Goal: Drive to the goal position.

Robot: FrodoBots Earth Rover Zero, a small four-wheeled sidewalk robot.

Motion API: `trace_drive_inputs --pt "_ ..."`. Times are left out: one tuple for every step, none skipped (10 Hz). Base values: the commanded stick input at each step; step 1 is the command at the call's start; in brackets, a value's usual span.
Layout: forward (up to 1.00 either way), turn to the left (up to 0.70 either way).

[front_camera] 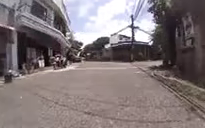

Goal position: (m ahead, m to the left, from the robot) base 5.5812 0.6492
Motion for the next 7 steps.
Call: trace_drive_inputs --pt "0.7 0.0" --pt "0.7 0.0" --pt "0.7 0.0" --pt "0.7 0.0" --pt "0.7 0.0" --pt "0.7 0.0" --pt "0.7 0.0"
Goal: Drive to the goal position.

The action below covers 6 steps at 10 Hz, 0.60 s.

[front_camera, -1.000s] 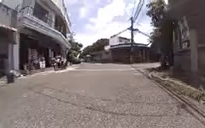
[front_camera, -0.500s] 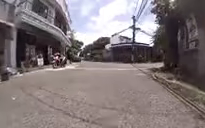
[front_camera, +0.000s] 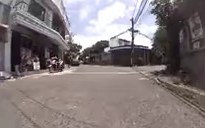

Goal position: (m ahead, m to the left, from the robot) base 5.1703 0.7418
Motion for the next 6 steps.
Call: trace_drive_inputs --pt "0.7 0.0" --pt "0.7 0.0" --pt "0.7 0.0" --pt "0.7 0.0" --pt "0.7 0.0" --pt "0.7 0.0"
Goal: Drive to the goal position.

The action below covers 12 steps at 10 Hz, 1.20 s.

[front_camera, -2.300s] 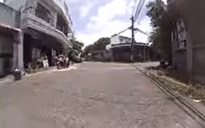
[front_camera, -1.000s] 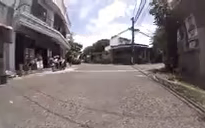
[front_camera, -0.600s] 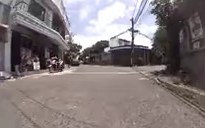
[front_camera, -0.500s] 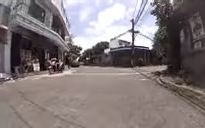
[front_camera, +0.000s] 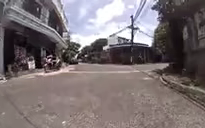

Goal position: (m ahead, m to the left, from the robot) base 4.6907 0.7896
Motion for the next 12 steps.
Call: trace_drive_inputs --pt "0.7 0.0" --pt "0.7 0.0" --pt "0.7 0.0" --pt "0.7 0.0" --pt "0.7 0.0" --pt "0.7 0.0" --pt "0.7 0.0" --pt "0.7 0.0" --pt "0.7 0.0" --pt "0.7 0.0" --pt "0.7 0.0" --pt "0.7 0.0"
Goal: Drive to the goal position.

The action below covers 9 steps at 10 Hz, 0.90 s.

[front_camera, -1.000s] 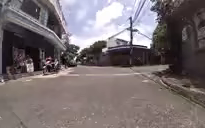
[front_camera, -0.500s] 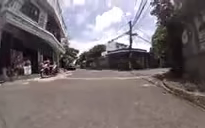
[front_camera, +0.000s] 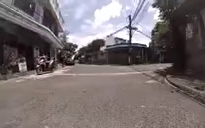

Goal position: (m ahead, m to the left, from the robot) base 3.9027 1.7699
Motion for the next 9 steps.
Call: trace_drive_inputs --pt "0.7 0.0" --pt "0.7 0.0" --pt "0.7 0.0" --pt "0.7 0.0" --pt "0.7 0.0" --pt "0.7 0.0" --pt "0.7 0.0" --pt "0.7 0.0" --pt "0.7 0.0"
